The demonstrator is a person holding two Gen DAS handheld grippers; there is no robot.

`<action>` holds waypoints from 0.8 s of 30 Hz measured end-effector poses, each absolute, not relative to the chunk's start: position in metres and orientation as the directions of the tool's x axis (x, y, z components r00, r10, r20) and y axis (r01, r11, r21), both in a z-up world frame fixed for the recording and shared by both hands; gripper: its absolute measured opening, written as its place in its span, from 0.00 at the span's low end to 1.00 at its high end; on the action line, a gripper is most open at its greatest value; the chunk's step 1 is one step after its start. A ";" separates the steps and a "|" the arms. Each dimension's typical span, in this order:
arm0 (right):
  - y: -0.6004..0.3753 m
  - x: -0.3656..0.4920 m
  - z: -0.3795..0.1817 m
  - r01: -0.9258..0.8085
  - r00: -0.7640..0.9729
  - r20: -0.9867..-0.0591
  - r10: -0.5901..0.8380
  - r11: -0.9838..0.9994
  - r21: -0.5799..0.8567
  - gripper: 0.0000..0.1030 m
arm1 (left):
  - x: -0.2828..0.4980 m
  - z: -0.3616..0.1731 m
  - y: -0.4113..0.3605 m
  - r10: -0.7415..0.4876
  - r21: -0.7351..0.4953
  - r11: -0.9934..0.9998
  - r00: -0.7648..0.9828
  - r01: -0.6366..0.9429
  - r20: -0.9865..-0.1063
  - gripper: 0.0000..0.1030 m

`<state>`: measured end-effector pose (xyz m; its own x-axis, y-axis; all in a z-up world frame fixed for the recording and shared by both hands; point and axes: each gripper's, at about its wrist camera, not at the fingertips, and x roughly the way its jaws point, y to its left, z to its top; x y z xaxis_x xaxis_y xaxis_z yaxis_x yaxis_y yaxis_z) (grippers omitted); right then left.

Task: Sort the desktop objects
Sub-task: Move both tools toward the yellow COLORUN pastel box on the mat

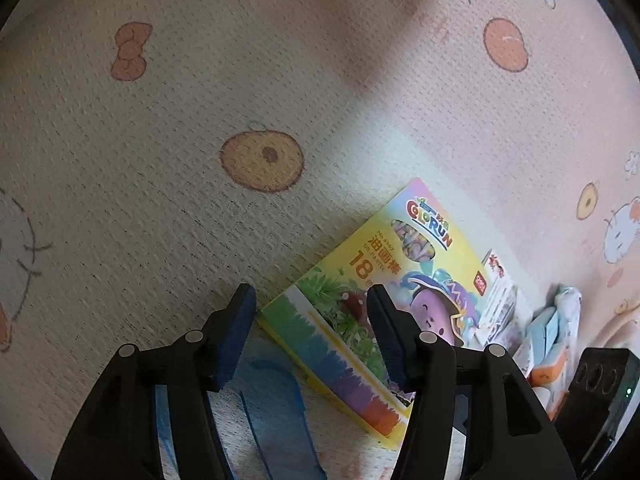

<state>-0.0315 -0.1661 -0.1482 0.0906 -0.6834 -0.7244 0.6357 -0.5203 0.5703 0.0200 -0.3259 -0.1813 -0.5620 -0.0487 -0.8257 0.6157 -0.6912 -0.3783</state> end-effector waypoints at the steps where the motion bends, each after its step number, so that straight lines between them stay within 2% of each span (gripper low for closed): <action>1: -0.168 -0.031 -0.147 0.641 0.089 -0.722 -0.686 -0.516 0.569 0.50 | 0.022 -0.182 -0.327 -0.045 -0.381 -0.696 -0.566 0.608 -0.823 0.53; 2: -0.170 -0.030 -0.147 0.648 0.086 -0.721 -0.688 -0.511 0.565 0.50 | 0.023 -0.184 -0.327 -0.043 -0.377 -0.701 -0.565 0.605 -0.824 0.43; 5: -0.172 -0.031 -0.147 0.663 0.086 -0.729 -0.679 -0.507 0.550 0.51 | 0.028 -0.186 -0.333 0.006 -0.430 -0.685 -0.586 0.588 -0.811 0.36; 9: -0.162 -0.038 -0.146 0.663 0.047 -0.738 -0.673 -0.532 0.527 0.50 | 0.026 -0.186 -0.320 0.033 -0.447 -0.680 -0.586 0.580 -0.810 0.35; 13: -0.143 -0.055 -0.147 0.609 0.018 -0.745 -0.666 -0.584 0.536 0.40 | 0.035 -0.186 -0.298 0.065 -0.451 -0.705 -0.583 0.548 -0.810 0.35; 16: -0.130 -0.063 -0.148 0.558 0.017 -0.747 -0.664 -0.614 0.558 0.39 | 0.040 -0.186 -0.274 0.078 -0.439 -0.730 -0.575 0.524 -0.815 0.35; 21: -0.118 -0.057 -0.145 0.601 0.004 -0.777 -0.630 -0.619 0.505 0.37 | 0.055 -0.185 -0.254 0.084 -0.440 -0.729 -0.569 0.525 -0.818 0.35; 24: -0.099 -0.045 -0.143 0.605 0.008 -0.786 -0.618 -0.623 0.497 0.36 | 0.071 -0.188 -0.246 0.119 -0.480 -0.694 -0.572 0.537 -0.811 0.35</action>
<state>-0.0455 -0.0988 -0.1425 0.0082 -0.6184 -0.7858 0.6045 -0.6229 0.4965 0.0713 -0.2458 -0.1876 -0.5725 0.1185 -0.8113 0.5367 -0.6938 -0.4801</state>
